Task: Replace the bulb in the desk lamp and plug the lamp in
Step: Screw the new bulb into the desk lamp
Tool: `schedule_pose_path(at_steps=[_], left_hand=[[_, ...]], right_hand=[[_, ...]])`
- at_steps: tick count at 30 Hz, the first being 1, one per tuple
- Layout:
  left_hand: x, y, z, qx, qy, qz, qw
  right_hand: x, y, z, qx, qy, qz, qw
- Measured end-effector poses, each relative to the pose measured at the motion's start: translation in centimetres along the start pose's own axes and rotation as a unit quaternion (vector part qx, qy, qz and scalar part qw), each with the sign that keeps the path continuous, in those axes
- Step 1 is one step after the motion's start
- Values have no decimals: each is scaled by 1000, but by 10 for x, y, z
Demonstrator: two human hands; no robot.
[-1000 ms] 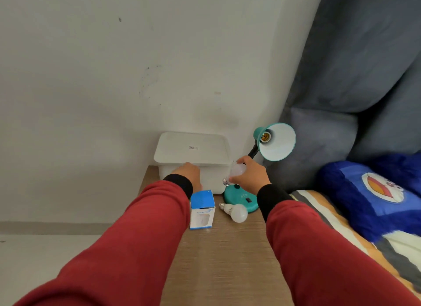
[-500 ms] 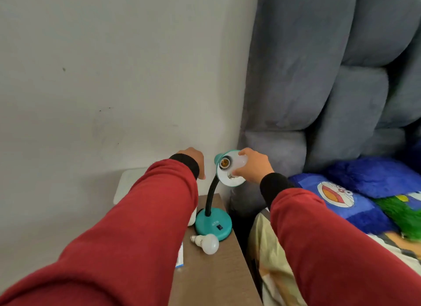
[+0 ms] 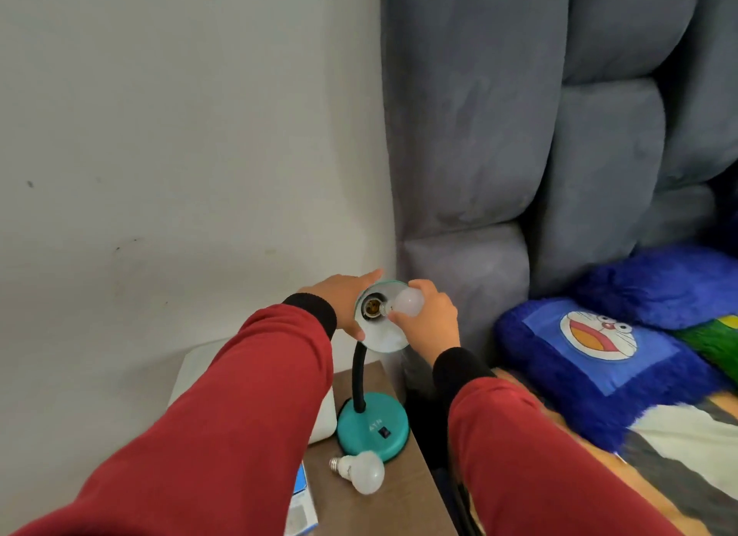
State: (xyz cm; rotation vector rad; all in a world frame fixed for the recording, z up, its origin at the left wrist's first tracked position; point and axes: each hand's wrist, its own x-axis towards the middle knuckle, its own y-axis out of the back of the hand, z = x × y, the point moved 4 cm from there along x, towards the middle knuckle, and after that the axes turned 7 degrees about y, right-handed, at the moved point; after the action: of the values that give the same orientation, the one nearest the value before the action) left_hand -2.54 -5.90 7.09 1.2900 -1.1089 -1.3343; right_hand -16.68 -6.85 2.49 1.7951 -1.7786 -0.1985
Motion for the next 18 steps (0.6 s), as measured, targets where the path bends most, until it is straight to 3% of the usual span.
schedule_pose_path(at_steps=[6,18], left_hand=[[9,-9,-1,-25,-23,22,999],[11,-15,-7,-44,-45,50,997]], right_hand=[[-12,-7,4,75,8,61,995],[-18,-35,14,94,-25,58,994]])
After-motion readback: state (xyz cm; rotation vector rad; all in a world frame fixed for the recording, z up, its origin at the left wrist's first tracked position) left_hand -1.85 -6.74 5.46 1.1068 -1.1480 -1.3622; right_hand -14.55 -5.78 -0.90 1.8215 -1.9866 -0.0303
